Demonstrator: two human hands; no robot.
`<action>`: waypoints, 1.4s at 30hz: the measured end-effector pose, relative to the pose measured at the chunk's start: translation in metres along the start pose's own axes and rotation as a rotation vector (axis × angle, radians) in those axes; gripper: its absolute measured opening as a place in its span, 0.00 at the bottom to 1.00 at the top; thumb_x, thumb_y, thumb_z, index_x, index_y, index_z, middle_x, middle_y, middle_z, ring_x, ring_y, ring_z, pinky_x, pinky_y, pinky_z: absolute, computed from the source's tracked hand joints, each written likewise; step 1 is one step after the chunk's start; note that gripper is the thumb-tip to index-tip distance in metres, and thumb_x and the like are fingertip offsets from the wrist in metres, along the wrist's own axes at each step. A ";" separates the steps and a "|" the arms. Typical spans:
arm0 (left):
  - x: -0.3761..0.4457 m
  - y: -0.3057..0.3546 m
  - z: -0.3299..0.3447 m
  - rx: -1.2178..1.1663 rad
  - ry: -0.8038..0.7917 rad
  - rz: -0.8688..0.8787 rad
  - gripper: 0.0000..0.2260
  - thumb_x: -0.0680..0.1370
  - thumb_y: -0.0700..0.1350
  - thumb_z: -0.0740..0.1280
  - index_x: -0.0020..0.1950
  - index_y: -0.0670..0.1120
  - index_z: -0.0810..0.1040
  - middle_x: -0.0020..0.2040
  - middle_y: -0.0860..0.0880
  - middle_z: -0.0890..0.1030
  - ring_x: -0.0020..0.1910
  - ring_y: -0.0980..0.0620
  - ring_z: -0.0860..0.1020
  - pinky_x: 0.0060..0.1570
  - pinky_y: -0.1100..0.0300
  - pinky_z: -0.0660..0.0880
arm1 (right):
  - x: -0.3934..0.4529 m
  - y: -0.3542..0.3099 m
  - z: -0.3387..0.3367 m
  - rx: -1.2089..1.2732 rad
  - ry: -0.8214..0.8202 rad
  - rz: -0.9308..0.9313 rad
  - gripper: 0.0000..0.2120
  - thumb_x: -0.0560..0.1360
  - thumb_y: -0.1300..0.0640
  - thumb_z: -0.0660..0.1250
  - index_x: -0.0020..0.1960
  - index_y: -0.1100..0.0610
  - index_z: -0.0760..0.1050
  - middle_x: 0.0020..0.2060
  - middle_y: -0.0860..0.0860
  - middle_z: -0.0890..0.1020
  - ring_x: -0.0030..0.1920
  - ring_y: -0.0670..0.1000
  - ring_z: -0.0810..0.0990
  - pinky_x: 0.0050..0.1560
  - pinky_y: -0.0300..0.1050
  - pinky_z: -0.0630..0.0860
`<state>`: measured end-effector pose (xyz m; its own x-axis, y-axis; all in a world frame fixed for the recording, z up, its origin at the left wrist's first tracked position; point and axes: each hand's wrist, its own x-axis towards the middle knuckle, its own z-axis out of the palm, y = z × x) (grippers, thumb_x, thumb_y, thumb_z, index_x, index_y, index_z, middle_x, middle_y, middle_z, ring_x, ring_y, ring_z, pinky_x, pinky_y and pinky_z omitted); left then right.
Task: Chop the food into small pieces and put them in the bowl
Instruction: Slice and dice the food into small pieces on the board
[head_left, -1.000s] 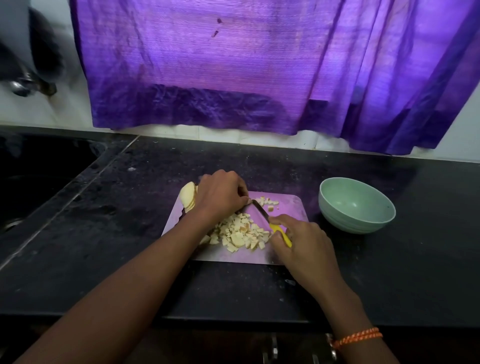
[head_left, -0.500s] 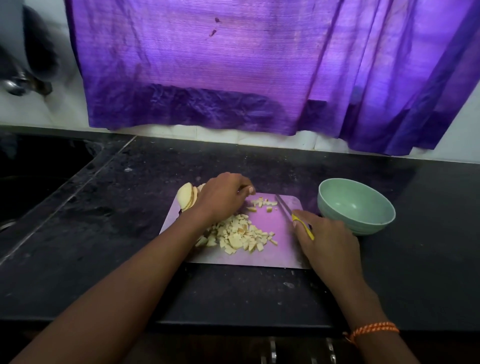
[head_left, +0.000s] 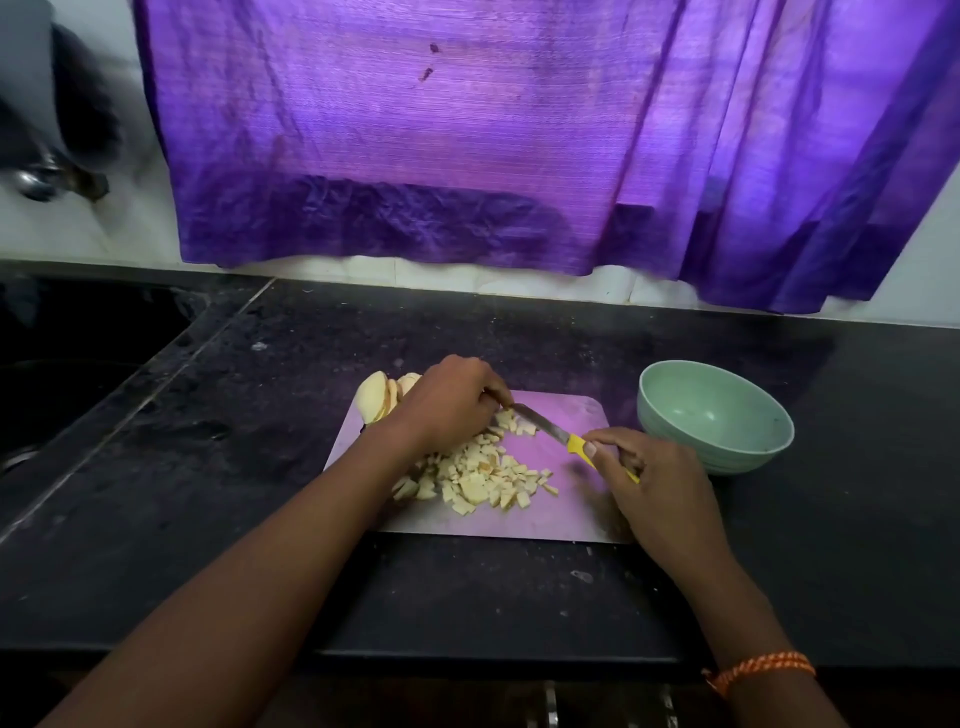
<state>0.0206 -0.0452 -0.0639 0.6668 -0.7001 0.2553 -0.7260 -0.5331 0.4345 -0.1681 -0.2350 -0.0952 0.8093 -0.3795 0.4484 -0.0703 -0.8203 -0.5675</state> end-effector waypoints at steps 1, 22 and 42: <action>0.000 -0.001 -0.001 -0.014 0.005 -0.009 0.16 0.81 0.35 0.65 0.60 0.49 0.89 0.56 0.51 0.88 0.46 0.55 0.83 0.46 0.59 0.79 | 0.000 0.000 0.001 -0.019 -0.002 0.003 0.07 0.80 0.44 0.67 0.53 0.42 0.84 0.36 0.40 0.82 0.37 0.41 0.79 0.36 0.44 0.74; 0.001 -0.008 -0.006 -0.333 0.054 0.066 0.13 0.84 0.56 0.70 0.46 0.52 0.90 0.40 0.57 0.87 0.42 0.57 0.86 0.51 0.46 0.83 | -0.011 -0.009 0.002 -0.072 -0.243 -0.181 0.11 0.84 0.39 0.58 0.63 0.33 0.76 0.44 0.39 0.85 0.44 0.43 0.82 0.46 0.49 0.79; -0.004 -0.034 -0.035 -0.221 -0.085 0.008 0.09 0.82 0.40 0.73 0.54 0.53 0.90 0.52 0.58 0.88 0.51 0.61 0.84 0.60 0.50 0.83 | -0.009 -0.006 -0.002 0.209 -0.005 -0.103 0.09 0.83 0.50 0.67 0.60 0.45 0.84 0.48 0.40 0.87 0.48 0.43 0.85 0.50 0.51 0.81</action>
<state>0.0480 -0.0074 -0.0491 0.6380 -0.7462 0.1902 -0.6706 -0.4170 0.6135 -0.1765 -0.2277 -0.0945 0.8090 -0.2957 0.5080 0.1344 -0.7482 -0.6497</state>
